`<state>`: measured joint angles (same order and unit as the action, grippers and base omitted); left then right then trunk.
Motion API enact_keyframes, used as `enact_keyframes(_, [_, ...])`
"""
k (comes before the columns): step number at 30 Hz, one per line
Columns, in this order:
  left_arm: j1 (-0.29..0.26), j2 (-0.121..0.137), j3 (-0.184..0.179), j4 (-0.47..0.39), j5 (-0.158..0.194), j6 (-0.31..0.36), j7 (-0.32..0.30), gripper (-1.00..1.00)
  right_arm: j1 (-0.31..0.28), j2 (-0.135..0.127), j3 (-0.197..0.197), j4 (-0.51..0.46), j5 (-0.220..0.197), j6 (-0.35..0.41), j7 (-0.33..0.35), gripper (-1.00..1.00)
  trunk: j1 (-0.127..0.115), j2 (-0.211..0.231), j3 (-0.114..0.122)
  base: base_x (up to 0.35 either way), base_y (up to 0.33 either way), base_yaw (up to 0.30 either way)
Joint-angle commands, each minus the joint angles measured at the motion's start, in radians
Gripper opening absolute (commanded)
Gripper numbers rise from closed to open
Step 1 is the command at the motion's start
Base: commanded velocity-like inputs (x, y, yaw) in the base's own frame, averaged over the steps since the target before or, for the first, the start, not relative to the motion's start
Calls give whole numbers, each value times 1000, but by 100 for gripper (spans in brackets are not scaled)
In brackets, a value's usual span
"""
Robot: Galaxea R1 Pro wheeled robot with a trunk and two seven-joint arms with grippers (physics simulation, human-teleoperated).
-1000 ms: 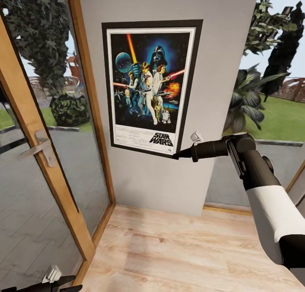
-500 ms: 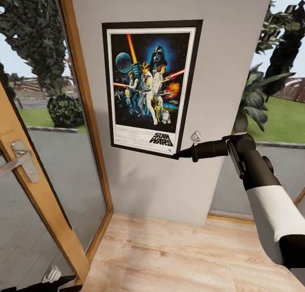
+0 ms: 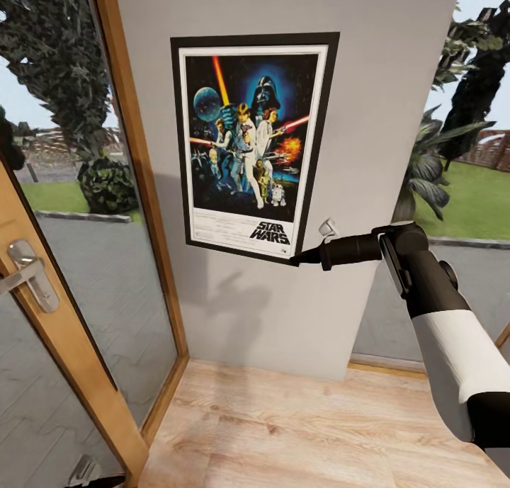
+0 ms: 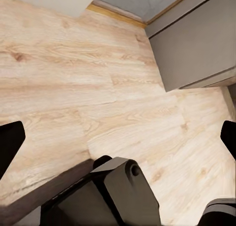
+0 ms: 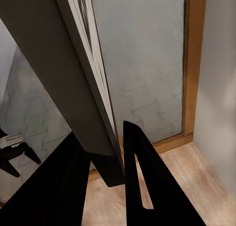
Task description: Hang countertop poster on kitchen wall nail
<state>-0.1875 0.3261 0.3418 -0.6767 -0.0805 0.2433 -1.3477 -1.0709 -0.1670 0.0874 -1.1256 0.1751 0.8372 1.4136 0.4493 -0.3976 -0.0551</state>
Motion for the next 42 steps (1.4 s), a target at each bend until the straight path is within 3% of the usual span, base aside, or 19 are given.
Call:
enact_keyframes(1, [-1,-1,5,4,-8,10,-7,100,-1,0,0,-1,7,10,8,-100,1,-2,-2,0,0,0])
enact_keyframes(42, [-1,2,6,19,-8,10,-7,100,-1,0,0,0,6,10,8,-100,1,-2,-2,140,0,0])
